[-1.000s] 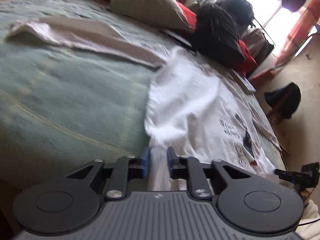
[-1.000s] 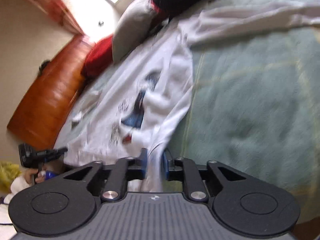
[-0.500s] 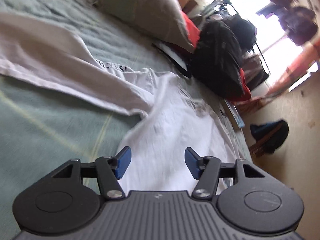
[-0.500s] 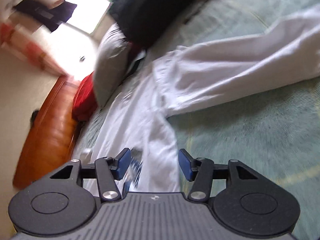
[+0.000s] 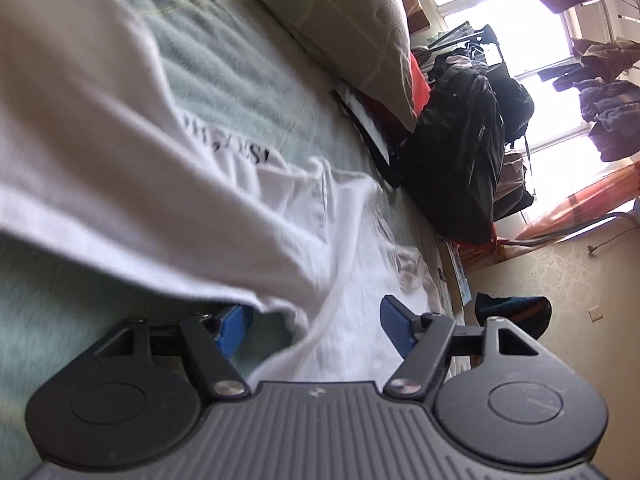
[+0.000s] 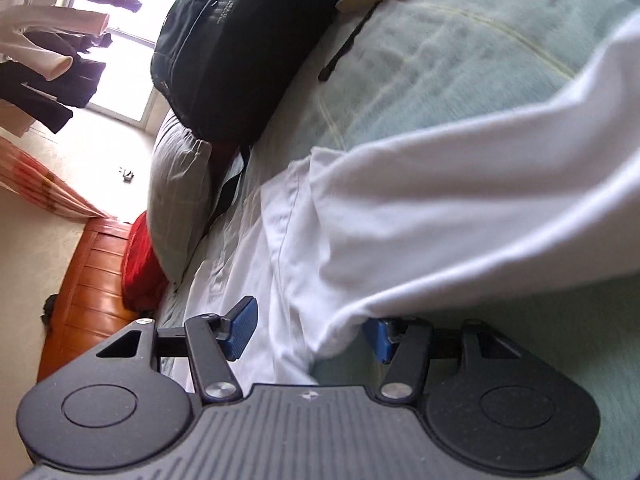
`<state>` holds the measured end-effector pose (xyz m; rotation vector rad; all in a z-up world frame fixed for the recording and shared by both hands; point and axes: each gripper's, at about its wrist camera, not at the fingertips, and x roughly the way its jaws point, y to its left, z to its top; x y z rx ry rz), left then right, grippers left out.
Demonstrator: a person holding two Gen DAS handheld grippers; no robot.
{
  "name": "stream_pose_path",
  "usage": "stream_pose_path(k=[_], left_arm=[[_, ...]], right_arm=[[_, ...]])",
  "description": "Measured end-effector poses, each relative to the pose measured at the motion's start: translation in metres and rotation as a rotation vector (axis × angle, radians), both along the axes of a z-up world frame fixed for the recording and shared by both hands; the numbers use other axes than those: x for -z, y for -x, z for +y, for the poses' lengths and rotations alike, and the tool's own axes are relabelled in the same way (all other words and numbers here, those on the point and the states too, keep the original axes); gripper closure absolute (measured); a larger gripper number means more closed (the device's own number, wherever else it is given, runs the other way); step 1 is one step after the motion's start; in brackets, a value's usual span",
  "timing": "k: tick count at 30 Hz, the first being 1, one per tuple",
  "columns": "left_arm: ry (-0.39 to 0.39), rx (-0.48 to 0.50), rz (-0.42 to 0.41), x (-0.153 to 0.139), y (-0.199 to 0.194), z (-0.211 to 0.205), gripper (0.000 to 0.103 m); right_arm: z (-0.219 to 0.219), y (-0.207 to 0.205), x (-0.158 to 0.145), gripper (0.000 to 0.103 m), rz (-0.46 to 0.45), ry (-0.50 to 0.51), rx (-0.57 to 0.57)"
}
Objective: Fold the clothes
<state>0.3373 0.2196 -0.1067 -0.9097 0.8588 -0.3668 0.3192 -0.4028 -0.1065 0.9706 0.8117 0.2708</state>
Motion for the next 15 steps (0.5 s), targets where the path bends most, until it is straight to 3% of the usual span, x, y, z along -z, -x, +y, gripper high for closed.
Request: stream_pose_path(k=[3,4,5,6,7,8,15], left_arm=[[-0.031,-0.032,-0.019,-0.001,-0.006,0.000,0.042],[-0.086,-0.052,-0.023,-0.004,-0.007,-0.002,0.060],[-0.160,-0.074,-0.022,-0.006,-0.007,-0.004,0.089],[-0.228,-0.091,-0.023,-0.009,-0.007,-0.007,0.096],[-0.265,-0.102,-0.031,-0.012,-0.007,-0.008,0.096],[-0.274,-0.111,-0.046,-0.014,-0.007,-0.007,0.096],[-0.368,-0.140,-0.158,-0.053,-0.012,0.000,0.098]], right_arm=[[0.005,-0.007,-0.004,0.041,-0.003,0.060,0.003],[0.007,-0.010,-0.006,0.044,-0.004,0.080,0.004],[0.008,-0.012,-0.007,0.049,-0.005,0.101,0.005],[0.011,-0.013,-0.010,0.067,-0.002,0.149,0.017],[0.012,-0.014,-0.011,0.087,0.001,0.194,0.023],[0.014,-0.015,-0.013,0.095,0.004,0.239,0.028],[0.006,-0.021,-0.042,0.095,-0.086,0.371,0.070]])
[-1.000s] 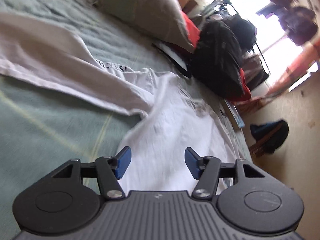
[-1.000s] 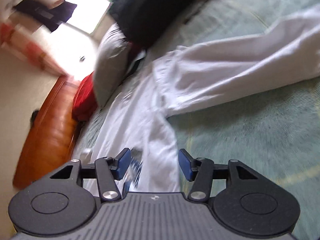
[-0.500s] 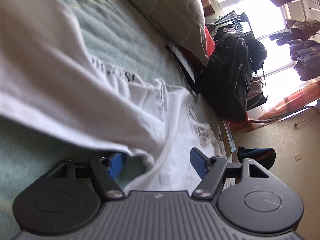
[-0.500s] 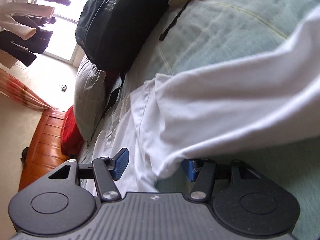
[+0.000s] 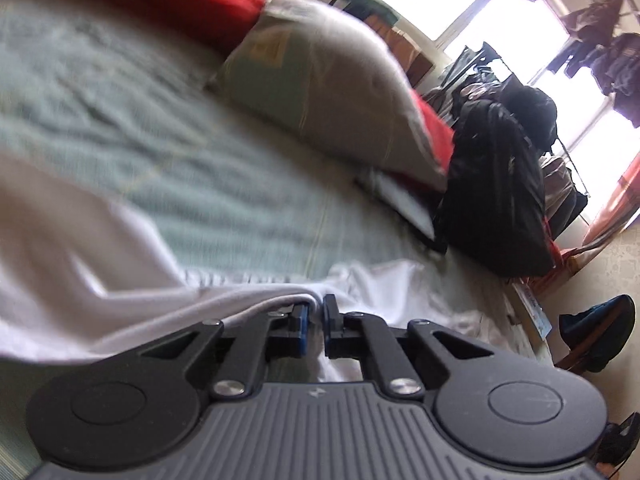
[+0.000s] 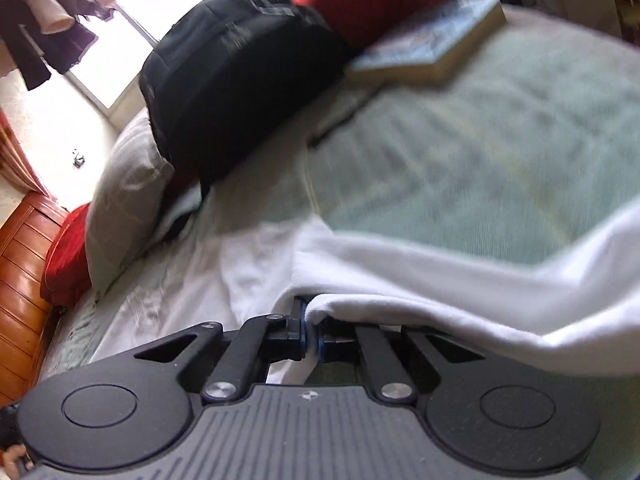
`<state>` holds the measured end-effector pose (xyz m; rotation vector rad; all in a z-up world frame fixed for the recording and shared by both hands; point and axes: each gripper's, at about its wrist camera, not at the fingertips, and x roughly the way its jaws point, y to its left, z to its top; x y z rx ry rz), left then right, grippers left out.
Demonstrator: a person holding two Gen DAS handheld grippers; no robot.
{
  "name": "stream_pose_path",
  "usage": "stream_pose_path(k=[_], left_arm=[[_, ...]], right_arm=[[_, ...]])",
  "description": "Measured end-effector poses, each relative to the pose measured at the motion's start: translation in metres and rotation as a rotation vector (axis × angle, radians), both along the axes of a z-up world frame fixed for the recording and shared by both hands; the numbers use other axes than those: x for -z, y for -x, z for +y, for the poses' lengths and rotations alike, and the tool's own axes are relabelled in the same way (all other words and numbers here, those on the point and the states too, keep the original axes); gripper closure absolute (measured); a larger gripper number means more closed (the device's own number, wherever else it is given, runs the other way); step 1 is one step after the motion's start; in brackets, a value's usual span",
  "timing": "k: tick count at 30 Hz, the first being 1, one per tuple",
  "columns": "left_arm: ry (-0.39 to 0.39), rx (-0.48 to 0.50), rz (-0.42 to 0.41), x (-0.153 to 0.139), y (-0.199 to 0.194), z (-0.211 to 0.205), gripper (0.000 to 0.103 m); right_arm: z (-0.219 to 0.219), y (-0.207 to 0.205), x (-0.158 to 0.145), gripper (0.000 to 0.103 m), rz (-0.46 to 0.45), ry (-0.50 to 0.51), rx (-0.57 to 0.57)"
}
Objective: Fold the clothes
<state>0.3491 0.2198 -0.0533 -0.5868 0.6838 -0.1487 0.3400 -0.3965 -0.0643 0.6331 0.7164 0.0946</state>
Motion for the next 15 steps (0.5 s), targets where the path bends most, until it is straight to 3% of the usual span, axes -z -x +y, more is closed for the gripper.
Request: stream_pose_path(k=[4,9,11,15], left_arm=[[-0.058,0.010,-0.021,-0.013,-0.003,0.000,0.097],[-0.137,0.038,0.089,0.007,0.001,-0.007,0.088],[-0.207,0.080,0.104,0.004,0.015,-0.013,0.081],[-0.401,0.222,0.059,-0.017,0.058,-0.035,0.067]], right_arm=[[0.006,-0.004,-0.010,0.095,-0.014,0.091,-0.018],[0.019,0.002,-0.004,0.087,0.088,0.213,-0.100],[0.025,0.015,-0.008,0.082,0.096,0.247,-0.135],[0.046,0.062,-0.033,0.056,0.003,0.344,-0.278]])
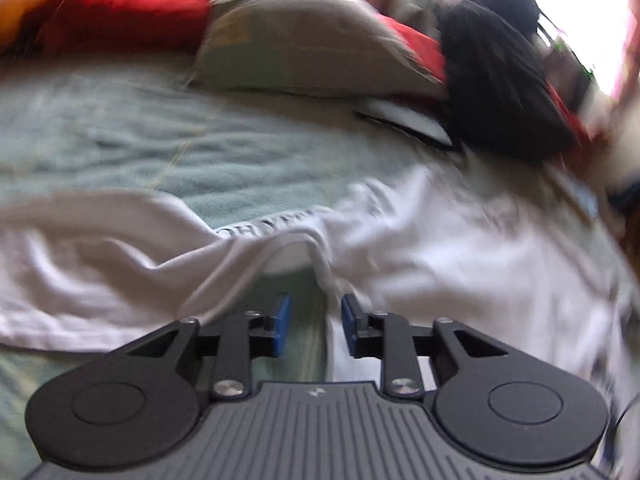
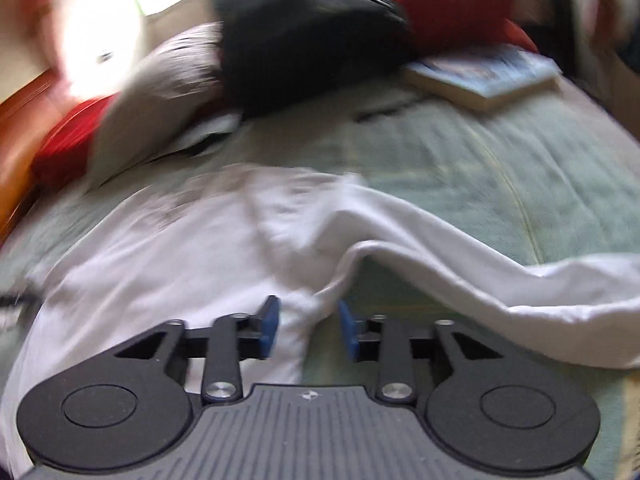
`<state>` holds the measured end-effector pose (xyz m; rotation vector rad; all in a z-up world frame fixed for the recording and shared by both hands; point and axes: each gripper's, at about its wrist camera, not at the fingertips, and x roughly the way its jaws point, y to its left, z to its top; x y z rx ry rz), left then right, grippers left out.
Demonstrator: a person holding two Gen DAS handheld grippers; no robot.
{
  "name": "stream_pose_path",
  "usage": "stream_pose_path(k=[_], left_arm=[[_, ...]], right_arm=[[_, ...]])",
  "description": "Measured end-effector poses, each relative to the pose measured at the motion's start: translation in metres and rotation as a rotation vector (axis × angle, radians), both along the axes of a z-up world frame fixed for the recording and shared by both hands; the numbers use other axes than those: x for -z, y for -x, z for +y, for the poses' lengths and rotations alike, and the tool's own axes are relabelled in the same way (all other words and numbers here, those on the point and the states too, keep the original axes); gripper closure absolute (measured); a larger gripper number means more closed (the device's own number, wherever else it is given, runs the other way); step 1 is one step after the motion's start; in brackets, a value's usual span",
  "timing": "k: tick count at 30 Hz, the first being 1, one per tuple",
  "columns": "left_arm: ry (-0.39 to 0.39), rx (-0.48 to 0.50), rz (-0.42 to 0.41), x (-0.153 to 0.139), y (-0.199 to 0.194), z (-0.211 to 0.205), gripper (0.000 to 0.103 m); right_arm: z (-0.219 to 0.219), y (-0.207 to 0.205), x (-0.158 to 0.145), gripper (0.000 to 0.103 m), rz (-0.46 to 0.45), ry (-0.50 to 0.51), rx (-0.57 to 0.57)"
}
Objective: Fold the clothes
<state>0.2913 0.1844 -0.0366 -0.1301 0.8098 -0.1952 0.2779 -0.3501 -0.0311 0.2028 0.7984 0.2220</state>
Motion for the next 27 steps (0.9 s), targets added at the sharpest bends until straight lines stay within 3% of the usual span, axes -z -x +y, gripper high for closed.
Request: stream_pose_path(k=[2,6,9,12,15,21,24,27], left_arm=[[-0.053,0.117,-0.039,-0.013,0.026,-0.018,0.051],[-0.123,0.365,-0.080,-0.012,0.061,-0.071,0.042],[-0.150,0.458,-0.087,0.006,0.077,-0.101,0.040],[-0.167,0.430,-0.044,0.027,0.086,-0.101,0.035],[-0.132,0.359,-0.036,0.029,0.102,-0.074,0.031],[-0.215,0.297,-0.031,0.019,0.137,-0.055,0.028],[-0.264,0.339,-0.104,0.006,0.150,-0.073,0.028],[-0.274,0.381,-0.117,0.010,0.166,-0.088,0.025]], right_arm=[[0.022,0.022,-0.007,0.050,-0.035,0.068,-0.123],[0.084,0.052,0.002,0.038,-0.075,0.172,-0.368],[0.122,0.062,0.020,0.037,-0.069,0.212,-0.476],[0.128,0.077,0.031,0.032,-0.065,0.249,-0.487],[0.120,0.095,0.038,0.016,-0.065,0.290,-0.463],[0.078,0.144,0.042,0.014,-0.024,0.280,-0.362],[0.094,0.154,0.032,0.014,-0.085,0.310,-0.349],[0.120,0.157,0.026,0.014,-0.155,0.240,-0.390]])
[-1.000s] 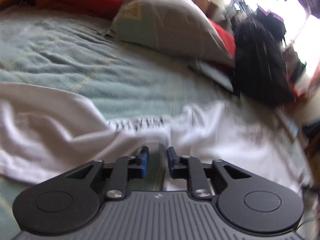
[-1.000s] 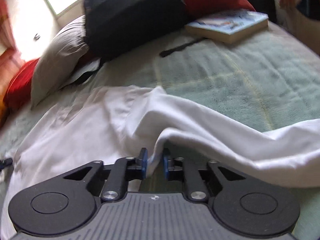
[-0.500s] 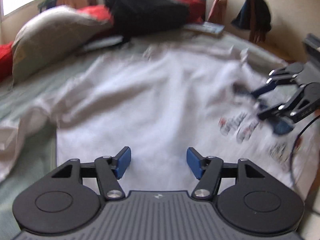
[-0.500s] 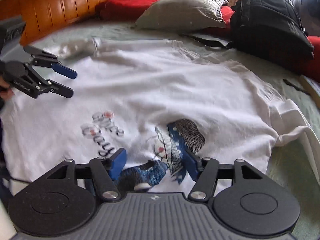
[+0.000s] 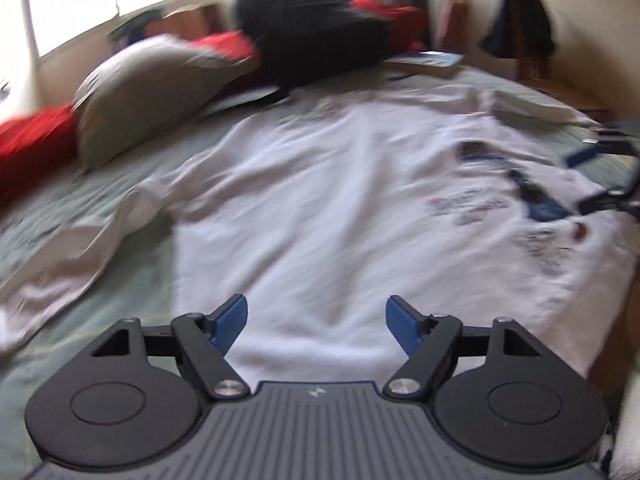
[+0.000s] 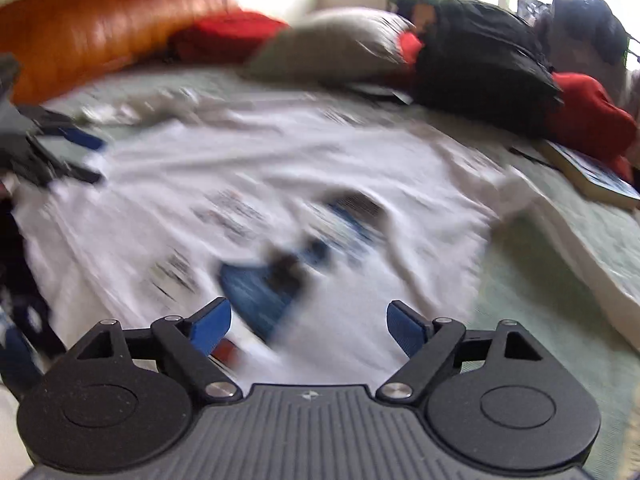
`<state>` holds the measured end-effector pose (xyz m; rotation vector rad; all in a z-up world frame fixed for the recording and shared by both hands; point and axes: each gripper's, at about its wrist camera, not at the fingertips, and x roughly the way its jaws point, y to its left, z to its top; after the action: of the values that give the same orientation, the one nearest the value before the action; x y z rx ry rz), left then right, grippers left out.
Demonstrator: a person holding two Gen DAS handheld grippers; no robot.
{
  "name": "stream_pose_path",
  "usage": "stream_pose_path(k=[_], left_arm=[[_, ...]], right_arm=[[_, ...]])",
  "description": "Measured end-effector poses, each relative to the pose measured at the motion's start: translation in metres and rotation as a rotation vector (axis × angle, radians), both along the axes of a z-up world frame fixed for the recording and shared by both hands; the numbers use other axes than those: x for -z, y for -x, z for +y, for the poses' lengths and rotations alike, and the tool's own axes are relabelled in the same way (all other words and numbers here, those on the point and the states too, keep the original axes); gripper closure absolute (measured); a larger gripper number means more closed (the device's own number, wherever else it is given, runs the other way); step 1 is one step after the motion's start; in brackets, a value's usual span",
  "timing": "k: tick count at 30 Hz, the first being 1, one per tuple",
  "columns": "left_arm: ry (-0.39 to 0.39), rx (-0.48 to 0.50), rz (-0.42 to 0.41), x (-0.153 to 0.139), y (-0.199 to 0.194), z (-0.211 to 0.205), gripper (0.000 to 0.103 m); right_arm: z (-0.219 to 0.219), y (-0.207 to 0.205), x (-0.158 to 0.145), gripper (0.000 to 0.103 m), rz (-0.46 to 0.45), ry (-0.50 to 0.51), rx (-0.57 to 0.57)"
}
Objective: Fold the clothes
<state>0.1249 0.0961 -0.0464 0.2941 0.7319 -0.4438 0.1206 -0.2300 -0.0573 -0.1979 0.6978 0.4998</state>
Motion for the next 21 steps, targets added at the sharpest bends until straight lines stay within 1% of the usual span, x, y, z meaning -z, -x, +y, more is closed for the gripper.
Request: stream_pose_path(k=[1,3,4,5,7,10,12,15,18,20,21], left_arm=[[-0.002,0.011,0.003,0.003,0.005,-0.005,0.025],[-0.007,0.034,0.009,0.008,0.016,-0.014,0.025],[-0.001,0.029,0.015,0.012,0.023,-0.013,0.025],[0.014,0.006,0.023,0.017,0.031,-0.007,0.024],[0.059,-0.035,0.036,0.022,0.049,0.008,0.021],[0.039,-0.057,0.042,0.018,0.068,0.018,0.021],[0.020,-0.065,0.044,0.009,0.068,0.017,0.021],[0.059,-0.056,0.013,-0.011,0.054,0.013,0.021],[0.082,-0.042,-0.025,-0.030,0.020,-0.001,0.021],[0.102,-0.030,-0.049,-0.039,-0.010,-0.014,0.020],[0.116,-0.025,-0.046,-0.042,-0.028,-0.021,0.020]], right_arm=[[0.010,0.000,0.003,0.014,-0.008,-0.010,-0.006],[0.026,-0.001,0.015,0.014,0.007,0.015,-0.012],[0.029,0.001,0.023,0.013,0.016,0.030,-0.004],[0.026,0.006,0.026,0.011,0.010,0.023,0.010],[0.021,0.015,0.033,0.000,0.000,0.008,0.037],[0.010,0.027,0.037,0.000,0.000,-0.020,0.075],[0.009,0.030,0.034,0.000,0.011,-0.015,0.076],[0.013,0.022,0.021,0.000,0.045,-0.013,0.089],[0.023,0.011,0.002,0.000,-0.008,-0.061,0.059],[0.033,-0.007,-0.006,0.000,-0.022,-0.076,0.046],[0.037,-0.016,-0.010,0.000,-0.029,-0.084,0.040]])
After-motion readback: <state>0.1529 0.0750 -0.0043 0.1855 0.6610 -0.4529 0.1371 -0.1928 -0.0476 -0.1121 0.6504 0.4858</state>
